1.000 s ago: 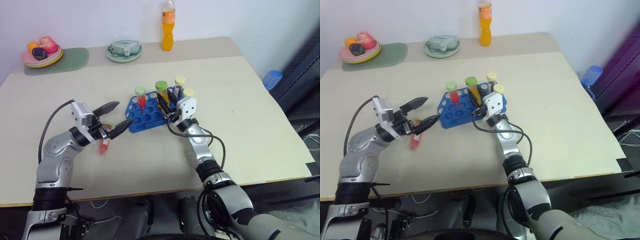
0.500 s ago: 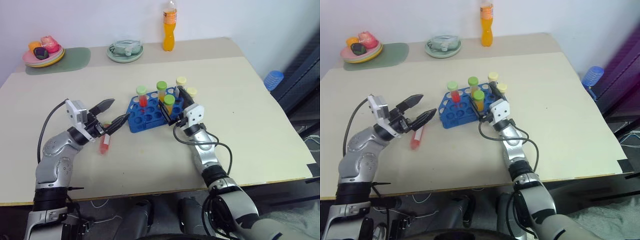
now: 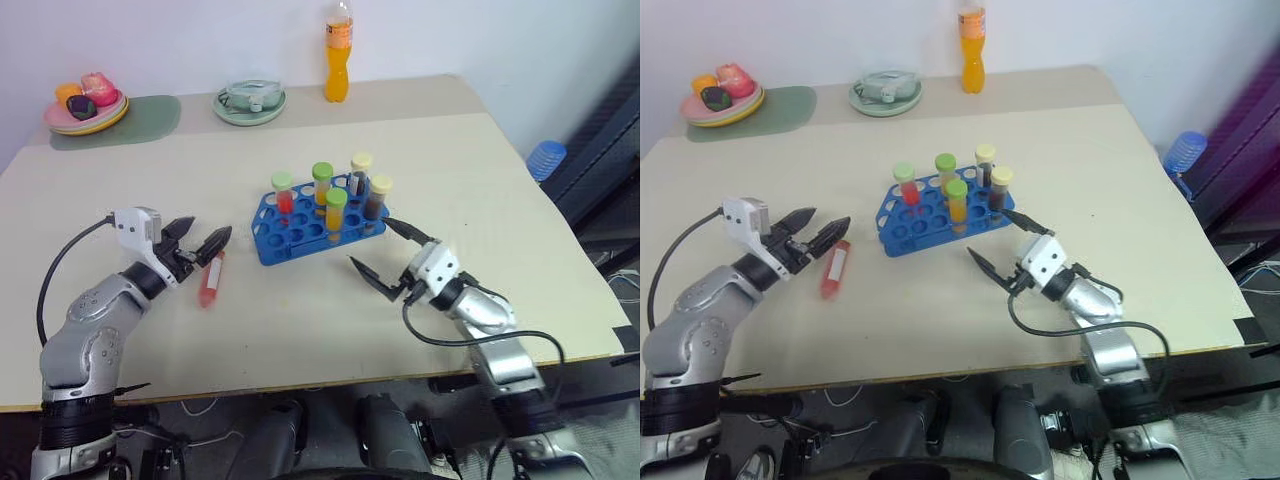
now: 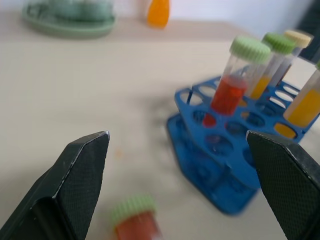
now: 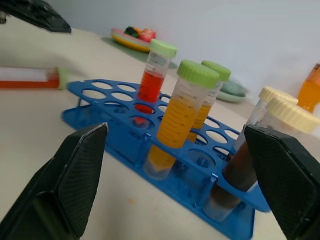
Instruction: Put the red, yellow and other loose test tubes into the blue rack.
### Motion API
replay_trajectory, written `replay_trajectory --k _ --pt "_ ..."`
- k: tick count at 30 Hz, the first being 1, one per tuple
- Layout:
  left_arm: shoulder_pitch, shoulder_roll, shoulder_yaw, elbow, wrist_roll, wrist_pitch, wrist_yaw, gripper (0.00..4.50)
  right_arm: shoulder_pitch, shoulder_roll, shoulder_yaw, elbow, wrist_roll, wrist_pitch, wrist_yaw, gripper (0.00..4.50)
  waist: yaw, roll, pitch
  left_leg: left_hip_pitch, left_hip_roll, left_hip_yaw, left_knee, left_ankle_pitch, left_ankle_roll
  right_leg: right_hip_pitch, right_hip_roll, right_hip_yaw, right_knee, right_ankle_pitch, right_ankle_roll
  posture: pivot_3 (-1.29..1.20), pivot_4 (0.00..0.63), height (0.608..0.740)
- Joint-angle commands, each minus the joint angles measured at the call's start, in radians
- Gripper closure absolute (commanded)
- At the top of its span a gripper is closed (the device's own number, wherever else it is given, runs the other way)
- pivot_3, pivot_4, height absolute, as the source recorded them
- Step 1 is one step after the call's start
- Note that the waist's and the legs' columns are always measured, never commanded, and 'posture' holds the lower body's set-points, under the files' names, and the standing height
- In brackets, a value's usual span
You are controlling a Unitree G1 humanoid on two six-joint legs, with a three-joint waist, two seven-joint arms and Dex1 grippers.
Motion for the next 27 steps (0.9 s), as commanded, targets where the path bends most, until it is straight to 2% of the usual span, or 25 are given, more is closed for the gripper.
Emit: replay_trajectory --k 1,3,5,11,15,19,27 --pt "-0.088 0.038 0.116 -0.094 -0.144 0.541 0.257 0.0 0.032 -0.108 -0.063 -0.179 0.14 0.129 0.103 0.06 0.01 -0.001 0.0 0.0 0.0 0.0 0.001 0.0 0.0 0.0 0.0 0.0 0.0 0.0 0.0 0.0 0.15 0.74" --pt "-0.205 0.016 0.159 -0.067 -0.144 0.771 0.307 0.0 0.04 -0.177 -0.098 -0.245 0.221 0.212 0.151 0.06 0.012 -0.001 0.0 0.0 0.0 0.0 0.001 0.0 0.001 0.001 0.0 -0.001 0.0 0.0 0.0 0.0 0.15 0.74" --pt "-0.278 0.004 0.164 -0.026 -0.182 0.846 0.377 0.0 0.027 -0.223 -0.126 -0.29 0.283 0.284 0.175 0.06 0.018 -0.003 0.001 0.0 0.0 0.0 0.002 0.0 0.001 0.002 0.001 -0.002 0.0 0.0 0.001 0.0 0.15 0.74" --pt "-0.367 0.044 0.11 0.099 -0.361 0.852 0.616 0.0 -0.039 -0.238 -0.142 -0.327 0.334 0.377 0.179 0.06 0.014 -0.004 0.001 0.0 0.0 0.0 0.003 -0.001 0.0 0.001 -0.001 -0.002 0.0 0.0 0.001 0.0 0.15 0.74" --pt "-0.435 0.053 0.053 0.215 -0.445 0.852 0.782 0.0 -0.039 -0.23 -0.14 -0.313 0.32 0.371 0.196 0.06 0.034 -0.005 0.001 -0.001 0.0 0.001 0.005 -0.001 0.0 0.002 -0.001 -0.002 -0.001 0.0 0.001 0.0 0.15 0.74" --pt "-0.509 -0.024 0.051 0.325 -0.45 0.852 0.961 0.0 -0.044 -0.222 -0.139 -0.311 0.315 0.371 0.202 0.06 0.039 -0.005 0.001 -0.003 0.0 0.001 0.009 0.0 -0.004 0.002 -0.001 -0.002 -0.001 0.0 0.001 0.0 0.15 0.74" --pt "-0.563 -0.091 0.031 0.497 -0.504 0.852 1.197 0.0 -0.04 -0.221 -0.143 -0.337 0.324 0.4 0.195 0.06 0.036 -0.005 -0.001 -0.004 0.0 0.001 0.013 -0.001 -0.004 0.001 -0.001 -0.002 0.001 0.001 0.002 0.0 0.15 0.74"
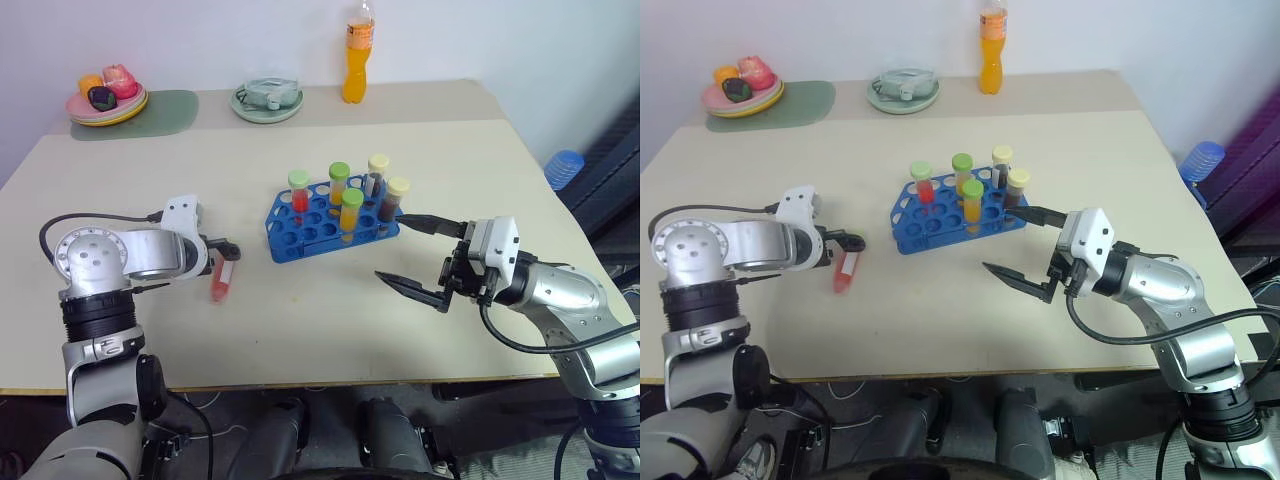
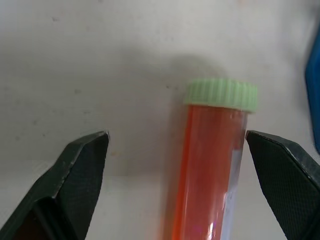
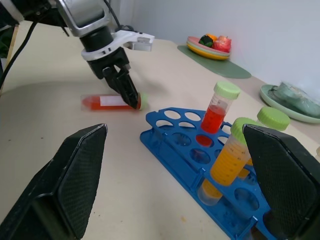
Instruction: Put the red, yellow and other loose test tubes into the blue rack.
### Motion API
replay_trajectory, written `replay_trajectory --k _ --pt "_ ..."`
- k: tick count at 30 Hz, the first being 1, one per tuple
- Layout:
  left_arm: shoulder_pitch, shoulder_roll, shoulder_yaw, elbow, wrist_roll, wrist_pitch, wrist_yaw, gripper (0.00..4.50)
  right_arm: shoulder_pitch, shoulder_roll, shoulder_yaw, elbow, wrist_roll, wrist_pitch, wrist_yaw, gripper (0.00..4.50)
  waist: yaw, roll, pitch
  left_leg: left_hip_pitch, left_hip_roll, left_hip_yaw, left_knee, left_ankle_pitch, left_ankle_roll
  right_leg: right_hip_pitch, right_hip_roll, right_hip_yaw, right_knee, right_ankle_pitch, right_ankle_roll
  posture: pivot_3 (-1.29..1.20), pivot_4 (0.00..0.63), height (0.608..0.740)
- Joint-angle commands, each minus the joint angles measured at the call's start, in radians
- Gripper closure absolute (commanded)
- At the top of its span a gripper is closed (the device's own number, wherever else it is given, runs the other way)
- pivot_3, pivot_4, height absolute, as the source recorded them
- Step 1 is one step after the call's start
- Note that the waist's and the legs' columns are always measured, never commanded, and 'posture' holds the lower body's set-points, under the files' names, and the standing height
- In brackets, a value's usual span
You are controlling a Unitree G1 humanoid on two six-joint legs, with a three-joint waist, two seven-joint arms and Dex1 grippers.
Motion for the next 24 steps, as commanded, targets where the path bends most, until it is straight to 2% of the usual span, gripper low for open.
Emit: replay_trajectory --k 1,3,8,9,12,16,17,18,19,20,22,24 --pt "-0.011 -0.007 -0.009 0.072 -0.026 0.008 0.083 0.25 -0.006 0.005 -0.018 -0.048 0.009 0.004 -0.003 0.02 0.0 0.0 -0.001 0.0 0.0 0.0 0.0 0.0 0.0 0.0 0.0 0.0 0.0 0.0 0.0 0.0 0.15 0.74" --pt "-0.01 0.008 -0.026 0.087 -0.056 0.008 0.1 0.8 -0.001 0.003 -0.02 -0.054 0.008 0.006 -0.003 0.0 -0.001 0.001 -0.002 0.0 0.0 0.0 0.001 0.0 0.0 0.0 0.0 0.0 0.0 0.0 0.0 0.0 0.15 0.74" --pt "0.0 0.038 -0.051 0.097 -0.109 0.008 0.132 3.38 0.01 0.002 -0.021 -0.066 0.005 0.015 -0.004 0.0 0.0 0.001 -0.002 0.0 0.0 0.001 0.001 0.0 0.0 0.0 0.0 0.001 0.001 0.0 0.0 0.0 0.15 0.74" --pt "0.005 0.044 -0.056 0.094 -0.123 0.008 0.135 3.73 0.012 0.002 -0.019 -0.068 0.004 0.016 -0.004 0.0 0.0 0.001 -0.002 0.0 0.0 0.001 0.001 0.0 0.0 0.0 0.0 0.001 0.001 0.0 0.0 0.0 0.15 0.74" --pt "0.032 0.078 -0.066 0.034 -0.164 0.008 0.1 3.75 0.009 0.004 -0.015 -0.064 0.0 0.016 -0.005 0.0 -0.001 0.001 -0.002 0.0 0.0 0.001 0.001 -0.001 0.0 0.0 0.0 0.001 0.001 0.0 0.0 0.0 0.15 0.74" --pt "0.115 0.135 -0.077 -0.237 -0.041 -0.096 -0.126 3.75 0.006 0.007 -0.015 -0.053 -0.003 0.013 -0.005 0.0 -0.004 0.0 -0.001 0.0 0.0 0.002 0.001 -0.001 0.0 -0.001 0.0 0.001 0.001 0.0 0.0 0.0 0.15 0.74" --pt "0.156 0.153 -0.085 -0.309 0.004 -0.204 -0.254 3.75 0.005 0.009 -0.014 -0.051 -0.004 0.012 -0.007 0.0 -0.003 0.0 -0.001 0.0 0.0 0.002 0.001 -0.001 0.0 -0.001 0.0 0.001 0.001 0.0 0.0 0.0 0.15 0.74" --pt "0.216 0.177 -0.095 -0.383 0.056 -0.341 -0.457 3.75 0.004 0.013 -0.012 -0.048 -0.007 0.01 -0.01 0.0 -0.003 0.0 -0.001 -0.001 0.0 0.002 0.0 -0.001 0.0 -0.001 0.0 0.002 0.001 0.0 0.0 0.0 0.15 0.74" --pt "0.297 0.226 -0.14 -0.462 0.15 -0.549 -0.766 3.75 0.003 0.019 -0.009 -0.045 -0.011 0.007 -0.015 0.0 -0.004 0.0 -0.001 -0.001 0.0 0.002 0.0 -0.001 0.0 -0.001 0.0 0.002 0.0 0.0 0.0 0.0 0.15 0.74" --pt "0.372 0.29 -0.199 -0.518 0.282 -0.744 -0.959 3.75 0.002 0.026 -0.007 -0.044 -0.015 0.004 -0.022 0.0 -0.004 0.0 -0.002 -0.001 0.0 0.004 -0.001 -0.001 0.0 -0.001 -0.001 0.002 0.0 0.0 -0.001 0.0 0.15 0.74" --pt "0.424 0.329 -0.264 -0.506 0.41 -0.845 -1.02 3.75 0.003 0.042 -0.008 -0.041 -0.013 0.01 -0.036 0.0 -0.001 0.002 -0.002 0.0 0.001 0.006 -0.002 -0.001 0.0 -0.001 -0.001 0.002 -0.003 -0.001 -0.003 0.0 0.15 0.74" --pt "0.415 0.282 -0.284 -0.47 0.497 -1.002 -1.079 3.75 0.014 0.047 -0.006 -0.041 -0.025 0.008 -0.04 0.0 0.013 0.003 -0.003 0.0 0.001 0.006 -0.002 -0.002 0.003 0.0 -0.001 0.002 -0.004 -0.001 -0.004 0.0 0.15 0.74"
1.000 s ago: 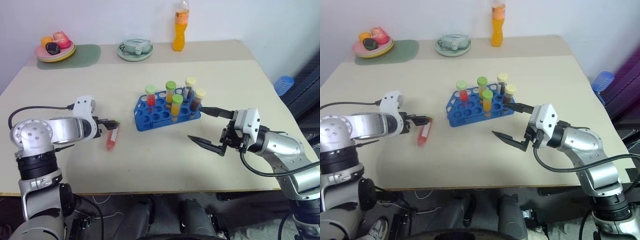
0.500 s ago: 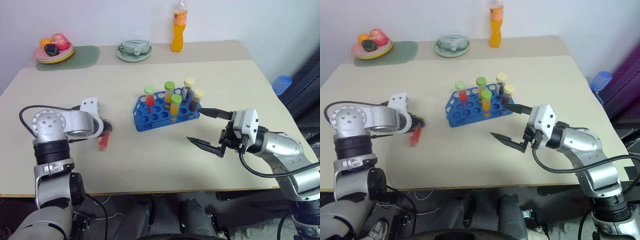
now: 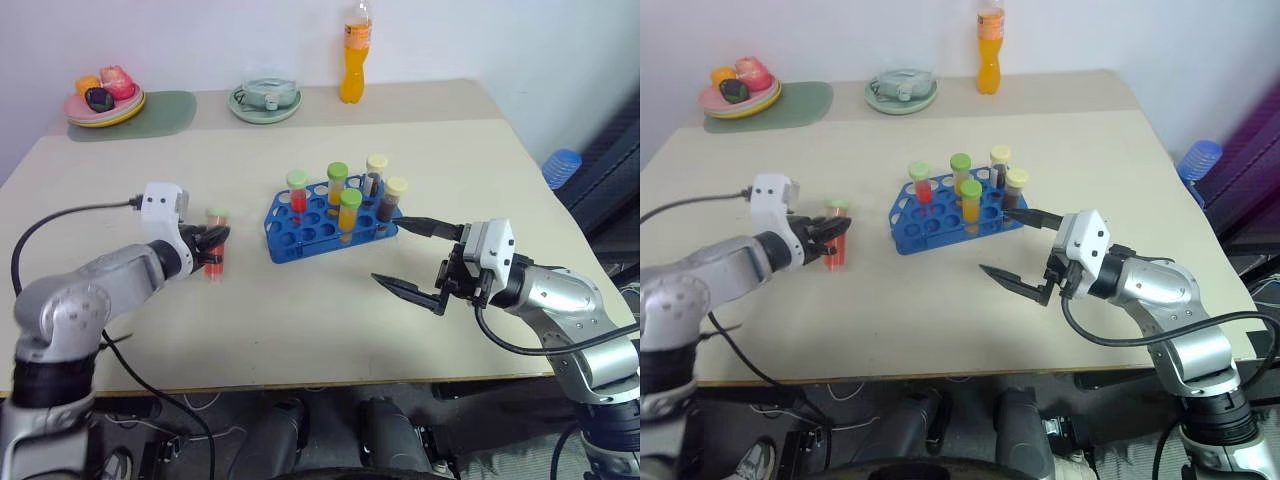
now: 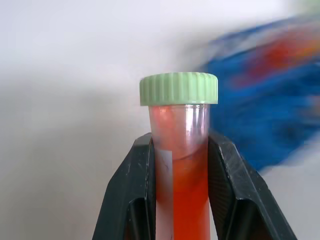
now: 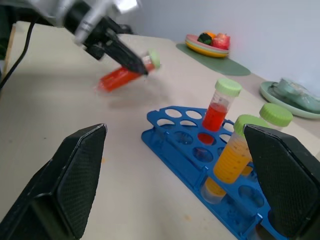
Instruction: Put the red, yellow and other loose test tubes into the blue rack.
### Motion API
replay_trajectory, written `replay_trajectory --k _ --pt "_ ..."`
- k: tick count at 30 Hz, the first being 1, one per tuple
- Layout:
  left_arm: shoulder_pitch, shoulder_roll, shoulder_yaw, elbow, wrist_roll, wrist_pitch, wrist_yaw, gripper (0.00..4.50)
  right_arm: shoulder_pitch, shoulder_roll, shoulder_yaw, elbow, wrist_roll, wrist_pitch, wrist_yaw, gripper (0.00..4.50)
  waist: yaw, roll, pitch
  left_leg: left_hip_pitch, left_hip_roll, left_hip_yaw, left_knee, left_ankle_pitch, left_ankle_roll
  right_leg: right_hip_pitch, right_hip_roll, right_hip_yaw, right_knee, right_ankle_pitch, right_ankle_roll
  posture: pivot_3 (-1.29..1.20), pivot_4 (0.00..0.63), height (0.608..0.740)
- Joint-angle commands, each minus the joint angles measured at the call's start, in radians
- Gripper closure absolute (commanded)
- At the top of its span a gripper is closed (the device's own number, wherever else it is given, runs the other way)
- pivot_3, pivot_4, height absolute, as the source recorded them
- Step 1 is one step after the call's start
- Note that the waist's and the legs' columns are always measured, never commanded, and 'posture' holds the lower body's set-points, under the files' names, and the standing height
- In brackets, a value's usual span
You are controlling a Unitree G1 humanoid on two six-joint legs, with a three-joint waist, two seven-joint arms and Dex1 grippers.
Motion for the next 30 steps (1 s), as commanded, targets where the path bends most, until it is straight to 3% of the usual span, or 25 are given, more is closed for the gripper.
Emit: replay_trajectory --k 1,6,11,18,30 --pt "-0.022 -0.054 -0.055 0.029 0.211 -0.328 -0.165 3.75 0.01 0.013 -0.012 -0.022 -0.008 -0.006 -0.017 0.0 0.017 0.0 0.0 0.0 0.0 0.0 0.0 -0.003 0.005 0.0 0.0 0.0 -0.001 0.0 0.0 0.0 0.15 0.74" --pt "-0.099 -0.195 -0.155 0.167 0.445 -0.741 -0.31 3.75 0.045 0.032 -0.033 -0.04 -0.021 0.004 -0.07 0.0 0.026 -0.001 0.001 -0.002 -0.001 0.001 0.003 -0.005 0.008 0.001 -0.001 0.0 -0.004 0.001 0.002 0.0 0.15 0.74" --pt "-0.151 -0.353 -0.177 0.294 0.472 -0.873 -0.377 3.75 0.102 0.02 -0.075 -0.104 -0.014 0.042 -0.12 0.0 0.017 -0.001 0.001 -0.002 -0.001 0.002 0.003 -0.005 0.008 0.0 -0.001 0.0 -0.005 0.002 0.005 0.0 0.15 0.74" --pt "-0.169 -0.499 -0.202 0.5 0.51 -1.047 -0.478 3.75 0.159 0.004 -0.139 -0.176 -0.002 0.105 -0.161 0.0 0.021 -0.001 0.001 -0.002 -0.001 0.002 0.004 -0.005 0.009 0.0 0.0 0.0 -0.002 0.003 0.005 0.0 0.15 0.74" --pt "-0.256 -0.639 -0.187 0.856 0.582 -1.292 -0.534 3.75 0.326 -0.009 -0.283 -0.269 0.076 0.203 -0.179 0.0 0.021 -0.002 0.001 -0.002 -0.001 0.002 0.005 -0.005 0.01 0.001 0.0 -0.001 -0.002 0.003 0.006 0.0 0.15 0.74"
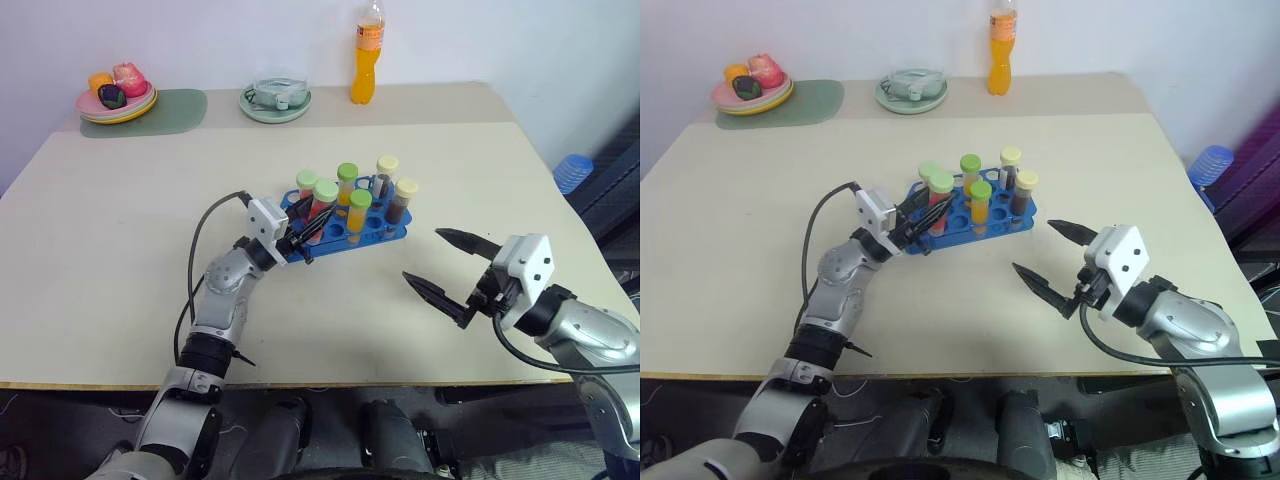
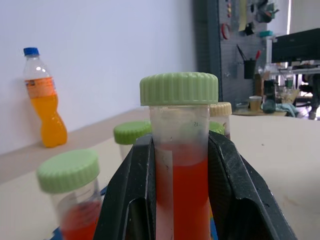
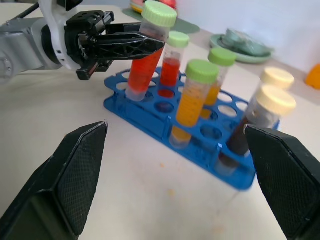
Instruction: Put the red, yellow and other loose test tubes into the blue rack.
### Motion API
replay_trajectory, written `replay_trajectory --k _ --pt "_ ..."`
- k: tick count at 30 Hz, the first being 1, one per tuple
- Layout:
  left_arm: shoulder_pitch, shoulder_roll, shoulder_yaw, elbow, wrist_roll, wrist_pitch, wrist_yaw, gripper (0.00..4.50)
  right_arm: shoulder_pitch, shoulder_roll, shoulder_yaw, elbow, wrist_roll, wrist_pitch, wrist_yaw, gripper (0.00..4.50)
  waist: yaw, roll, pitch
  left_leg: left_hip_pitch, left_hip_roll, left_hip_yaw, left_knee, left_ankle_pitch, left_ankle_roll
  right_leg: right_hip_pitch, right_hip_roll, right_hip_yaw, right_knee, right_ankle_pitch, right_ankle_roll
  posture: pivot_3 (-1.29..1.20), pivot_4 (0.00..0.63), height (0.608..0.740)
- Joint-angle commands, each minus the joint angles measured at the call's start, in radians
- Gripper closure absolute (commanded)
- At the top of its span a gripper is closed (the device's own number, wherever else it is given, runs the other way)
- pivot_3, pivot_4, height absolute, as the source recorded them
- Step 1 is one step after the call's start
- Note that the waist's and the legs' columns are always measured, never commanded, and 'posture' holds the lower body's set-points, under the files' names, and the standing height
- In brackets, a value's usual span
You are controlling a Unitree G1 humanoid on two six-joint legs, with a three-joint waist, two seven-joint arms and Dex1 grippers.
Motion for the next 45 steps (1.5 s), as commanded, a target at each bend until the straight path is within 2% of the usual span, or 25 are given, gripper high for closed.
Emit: replay_trajectory --k 1,6,12,15,17,20,23,24,27,32,38,42,45 --pt "-0.025 -0.017 0.022 0.077 0.022 -0.059 0.006 3.75 0.056 -0.005 -0.06 -0.063 0.035 0.009 0.001 0.0 0.0 0.0 0.0 0.0 0.0 0.0 0.0 0.0 0.0 0.0 0.0 0.0 0.0 0.0 0.0 0.0 0.15 0.74" --pt "-0.04 -0.033 0.032 0.146 0.031 -0.097 -0.003 3.75 0.132 0.004 -0.09 -0.089 0.037 -0.002 -0.002 0.0 -0.003 0.0 0.0 0.001 0.0 0.0 0.0 0.0 0.0 0.001 0.0 0.0 0.0 0.0 0.001 0.0 0.15 0.74" --pt "-0.042 -0.049 0.04 0.218 0.011 -0.115 -0.069 3.75 0.165 0.021 -0.084 -0.085 0.025 -0.028 -0.006 0.0 -0.001 0.0 0.0 0.001 0.0 0.0 0.0 0.0 0.001 0.001 0.0 0.0 0.0 0.0 0.001 0.0 0.15 0.74" --pt "-0.039 -0.05 0.047 0.245 0.04 -0.145 -0.05 3.75 0.173 0.028 -0.083 -0.081 0.022 -0.038 -0.005 0.0 -0.001 0.0 0.0 0.001 0.0 0.0 0.0 0.0 0.001 0.001 0.0 0.0 0.0 0.0 0.001 0.0 0.15 0.74" --pt "-0.022 -0.054 0.053 0.221 -0.016 -0.12 -0.129 3.75 0.176 0.034 -0.084 -0.077 0.02 -0.044 -0.003 0.0 -0.001 0.0 0.0 0.001 0.0 0.0 0.001 0.0 0.001 0.001 0.0 0.0 0.0 0.0 0.001 0.0 0.15 0.74" --pt "-0.008 -0.056 0.063 0.183 -0.046 -0.096 -0.162 2.26 0.18 0.04 -0.084 -0.069 0.019 -0.053 0.002 0.0 -0.002 0.0 0.0 0.001 0.0 0.0 0.0 -0.001 0.001 0.001 0.0 0.0 0.0 0.0 0.001 0.0 0.15 0.74" --pt "-0.008 -0.05 0.08 0.147 -0.014 -0.083 -0.094 0.68 0.181 0.044 -0.078 -0.057 0.016 -0.062 0.005 0.0 -0.001 -0.001 0.0 0.001 0.0 0.0 0.0 -0.001 0.001 0.001 0.0 0.0 0.0 0.0 0.002 0.0 0.15 0.74" --pt "-0.007 -0.044 0.081 0.13 -0.004 -0.069 -0.074 0.28 0.179 0.045 -0.075 -0.052 0.016 -0.065 0.005 0.0 -0.001 -0.001 0.0 0.001 0.0 0.0 0.001 -0.001 0.001 0.001 0.0 0.0 0.0 0.0 0.002 0.0 0.15 0.74" --pt "0.025 -0.02 0.078 0.023 -0.044 0.016 -0.096 0.28 0.17 0.05 -0.057 -0.024 0.006 -0.081 0.012 0.0 -0.003 0.0 0.0 0.001 0.0 0.0 0.001 -0.001 0.001 0.001 0.0 0.0 0.0 0.0 0.002 0.0 0.15 0.74" --pt "0.084 0.074 0.091 -0.121 0.015 0.103 -0.02 0.28 0.125 0.063 -0.015 0.049 -0.024 -0.117 0.025 0.0 -0.004 0.0 0.0 0.001 0.0 0.0 0.0 0.0 0.001 0.001 0.001 0.0 0.001 0.0 0.001 0.0 0.15 0.74" --pt "0.234 0.22 0.195 -0.302 -0.13 0.297 -0.061 0.28 -0.003 0.09 0.009 0.188 -0.051 -0.152 0.008 0.0 -0.006 0.001 -0.001 0.001 0.0 0.0 0.0 0.0 0.001 0.0 0.001 0.0 0.001 0.0 0.001 0.0 0.15 0.74" --pt "0.35 0.346 0.267 -0.396 -0.182 0.401 -0.092 0.28 -0.067 0.101 0.028 0.247 -0.067 -0.146 -0.012 0.0 -0.004 0.001 -0.001 0.001 0.0 0.0 -0.001 0.0 0.0 0.0 0.001 0.001 0.001 0.0 0.001 0.0 0.15 0.74" --pt "0.405 0.392 0.312 -0.435 -0.207 0.441 -0.092 0.28 -0.092 0.116 0.028 0.275 -0.075 -0.147 -0.036 0.0 0.001 0.001 -0.001 0.001 0.0 0.0 -0.001 0.0 0.0 0.0 0.001 0.001 0.001 0.0 0.001 0.0 0.15 0.74"
